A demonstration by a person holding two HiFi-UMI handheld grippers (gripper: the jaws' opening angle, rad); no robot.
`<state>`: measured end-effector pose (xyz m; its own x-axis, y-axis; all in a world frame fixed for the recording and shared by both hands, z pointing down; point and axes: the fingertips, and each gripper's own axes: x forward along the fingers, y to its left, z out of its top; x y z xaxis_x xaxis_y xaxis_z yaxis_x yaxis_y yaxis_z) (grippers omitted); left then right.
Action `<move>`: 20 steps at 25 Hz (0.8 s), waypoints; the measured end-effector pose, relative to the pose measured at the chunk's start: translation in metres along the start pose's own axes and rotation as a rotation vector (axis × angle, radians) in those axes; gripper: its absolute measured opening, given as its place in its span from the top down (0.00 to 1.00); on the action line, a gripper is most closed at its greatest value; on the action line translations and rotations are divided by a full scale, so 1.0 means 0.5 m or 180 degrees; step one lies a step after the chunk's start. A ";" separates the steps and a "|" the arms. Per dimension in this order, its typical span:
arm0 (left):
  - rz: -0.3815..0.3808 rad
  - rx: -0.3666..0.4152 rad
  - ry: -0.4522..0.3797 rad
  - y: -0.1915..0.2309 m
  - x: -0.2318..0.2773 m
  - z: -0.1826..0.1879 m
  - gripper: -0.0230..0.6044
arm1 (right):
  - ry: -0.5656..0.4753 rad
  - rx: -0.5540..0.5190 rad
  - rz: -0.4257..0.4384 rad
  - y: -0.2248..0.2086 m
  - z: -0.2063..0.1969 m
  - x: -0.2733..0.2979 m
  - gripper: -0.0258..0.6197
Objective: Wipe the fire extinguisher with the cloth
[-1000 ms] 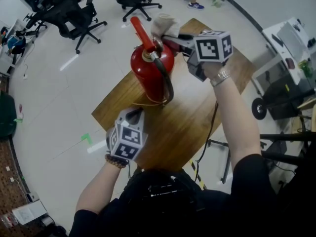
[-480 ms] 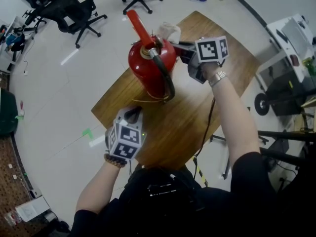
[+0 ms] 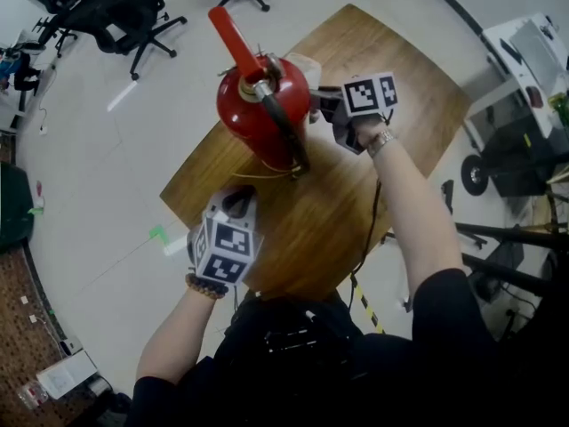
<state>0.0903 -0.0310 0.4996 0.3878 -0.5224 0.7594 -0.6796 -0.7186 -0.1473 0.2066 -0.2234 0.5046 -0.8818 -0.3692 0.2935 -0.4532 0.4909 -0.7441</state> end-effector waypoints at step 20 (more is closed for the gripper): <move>-0.0026 0.0043 0.0106 -0.004 0.027 -0.010 0.96 | 0.0052 0.0456 -0.0464 -0.172 -0.135 0.045 0.79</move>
<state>0.0936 -0.0344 0.5131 0.3721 -0.5012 0.7812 -0.6681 -0.7289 -0.1495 0.2169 -0.2206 0.6157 -0.8108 -0.4146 0.4131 -0.5539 0.3156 -0.7704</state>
